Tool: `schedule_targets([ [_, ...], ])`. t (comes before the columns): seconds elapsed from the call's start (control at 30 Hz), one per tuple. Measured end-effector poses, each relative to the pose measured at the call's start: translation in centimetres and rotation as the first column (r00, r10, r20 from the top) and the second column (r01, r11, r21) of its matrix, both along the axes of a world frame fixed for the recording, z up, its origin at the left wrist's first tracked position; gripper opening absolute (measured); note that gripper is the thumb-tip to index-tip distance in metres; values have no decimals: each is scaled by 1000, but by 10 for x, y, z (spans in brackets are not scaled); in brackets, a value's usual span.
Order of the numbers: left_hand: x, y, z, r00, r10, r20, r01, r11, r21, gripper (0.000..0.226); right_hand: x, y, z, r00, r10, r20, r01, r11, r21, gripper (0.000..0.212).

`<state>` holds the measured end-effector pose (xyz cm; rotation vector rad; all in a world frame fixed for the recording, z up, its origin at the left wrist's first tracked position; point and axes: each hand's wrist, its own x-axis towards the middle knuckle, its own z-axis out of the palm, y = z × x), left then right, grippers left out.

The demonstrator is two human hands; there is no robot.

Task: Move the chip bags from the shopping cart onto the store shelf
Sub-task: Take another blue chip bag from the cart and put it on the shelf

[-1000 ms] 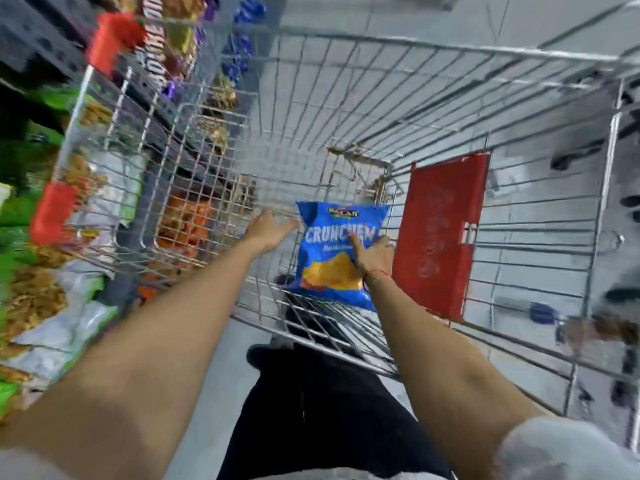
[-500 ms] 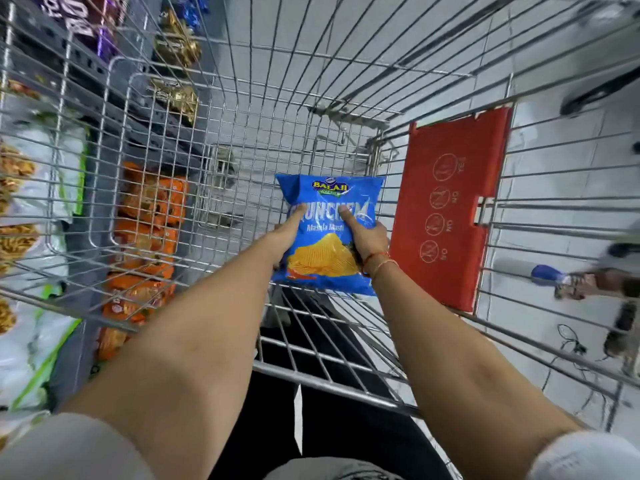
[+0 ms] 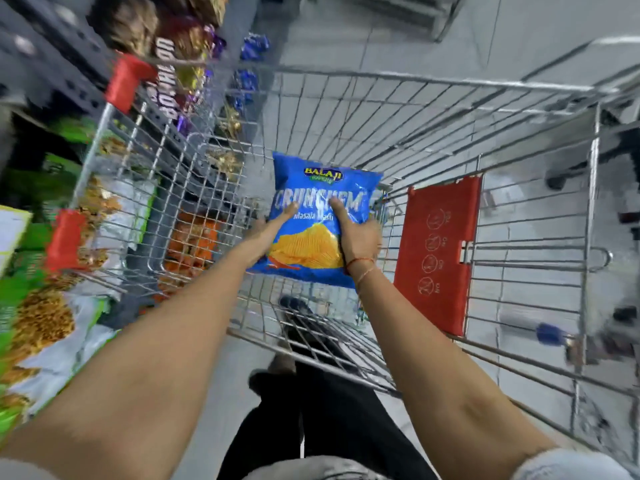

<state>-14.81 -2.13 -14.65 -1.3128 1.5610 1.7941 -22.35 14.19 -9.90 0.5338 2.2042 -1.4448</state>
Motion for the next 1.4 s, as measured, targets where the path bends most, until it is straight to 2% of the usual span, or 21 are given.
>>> schedule_targets([
  [0.07, 0, -6, 51, 991, 45, -126, -53, 997, -64, 115, -4, -14, 23, 997, 10, -74, -16, 996, -82, 61],
  [0.2, 7, -21, 120, 946, 70, -318, -110, 988, -110, 114, -6, -37, 78, 979, 1, -205, -51, 969, -240, 24],
  [0.33, 20, -37, 183, 842, 114, -527, -205, 972, -116, 84, 0, -58, 137, 956, 10, -294, -129, 912, -389, 26],
  [0.43, 34, -47, 237, 776, 111, -621, -257, 955, -151, 94, 5, -74, 185, 933, 7, -360, -189, 860, -474, 43],
  [0.6, 63, -71, 327, 653, 97, -751, -376, 902, -211, 98, 18, -106, 278, 854, 29, -520, -365, 745, -558, 25],
  [0.67, 79, -77, 365, 607, 60, -793, -419, 872, -254, 87, 26, -119, 315, 802, 24, -597, -444, 693, -568, 18],
  [0.73, 96, -80, 401, 555, 27, -832, -464, 840, -283, 54, 38, -132, 349, 752, 5, -659, -506, 645, -572, 18],
  [0.77, 105, -82, 418, 526, 11, -851, -499, 814, -298, 32, 44, -138, 365, 731, -1, -683, -536, 618, -575, 19],
  [0.8, 114, -83, 434, 495, 9, -869, -539, 788, -298, 21, 51, -144, 381, 718, -7, -696, -564, 581, -587, 19],
  [0.97, 168, -85, 512, 384, -37, -923, -682, 662, -310, 54, 97, -161, 460, 653, -41, -756, -680, 407, -610, 15],
  [1.17, 244, -77, 596, 326, -153, -933, -821, 443, -360, 32, 155, -192, 544, 598, -94, -796, -777, 176, -604, 14],
  [1.23, 273, -72, 618, 323, -171, -931, -855, 369, -364, 36, 180, -202, 566, 580, -97, -809, -802, 107, -588, 19],
  [1.33, 319, -65, 642, 320, -154, -935, -899, 263, -351, 57, 222, -218, 592, 558, -64, -828, -830, -19, -558, 15],
  [1.4, 349, -66, 653, 323, -149, -934, -918, 191, -348, 48, 251, -229, 602, 553, -12, -833, -830, -87, -551, 16],
])
